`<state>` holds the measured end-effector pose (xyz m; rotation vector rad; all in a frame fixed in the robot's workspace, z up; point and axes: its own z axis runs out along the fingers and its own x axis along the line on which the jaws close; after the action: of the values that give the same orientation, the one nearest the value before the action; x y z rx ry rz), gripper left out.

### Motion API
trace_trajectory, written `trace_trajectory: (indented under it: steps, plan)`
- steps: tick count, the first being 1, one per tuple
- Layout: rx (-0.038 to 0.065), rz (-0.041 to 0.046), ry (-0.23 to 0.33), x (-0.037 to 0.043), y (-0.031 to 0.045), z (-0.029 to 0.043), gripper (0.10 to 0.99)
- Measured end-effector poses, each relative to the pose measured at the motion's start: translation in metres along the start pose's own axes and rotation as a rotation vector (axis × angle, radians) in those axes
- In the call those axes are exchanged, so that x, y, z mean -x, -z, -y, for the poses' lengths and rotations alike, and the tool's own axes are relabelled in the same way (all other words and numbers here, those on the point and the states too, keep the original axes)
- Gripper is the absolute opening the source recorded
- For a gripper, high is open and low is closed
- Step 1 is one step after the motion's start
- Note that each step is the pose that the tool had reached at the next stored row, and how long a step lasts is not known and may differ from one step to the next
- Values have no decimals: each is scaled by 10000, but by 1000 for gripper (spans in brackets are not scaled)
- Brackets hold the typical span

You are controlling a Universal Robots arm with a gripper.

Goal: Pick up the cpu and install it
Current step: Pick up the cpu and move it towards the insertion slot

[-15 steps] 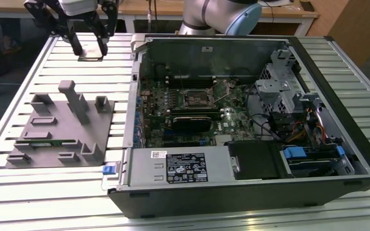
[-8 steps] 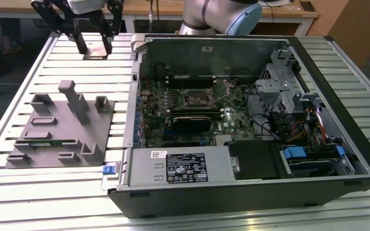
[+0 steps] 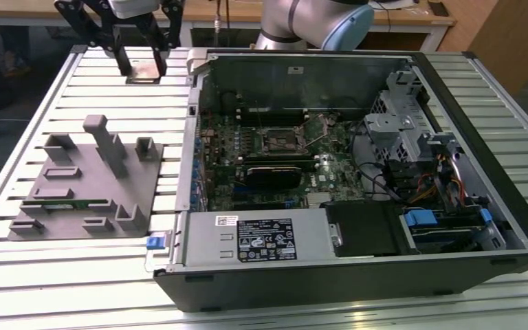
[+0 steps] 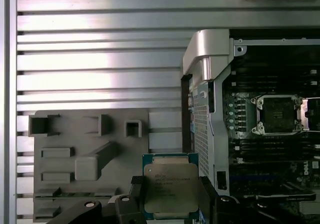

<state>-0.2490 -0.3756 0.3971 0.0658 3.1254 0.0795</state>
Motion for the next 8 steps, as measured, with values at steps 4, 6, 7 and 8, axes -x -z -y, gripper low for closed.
trace_trajectory:
  steps: [4, 6, 7, 8]
  plan:
    - [0, -1, 6, 46, -4, -24, 525]
    - [1, 1, 11, 67, -7, -46, 525]
    - [0, 0, 12, 78, -8, -63, 525]
    - [0, -1, 15, 89, -10, -79, 525]
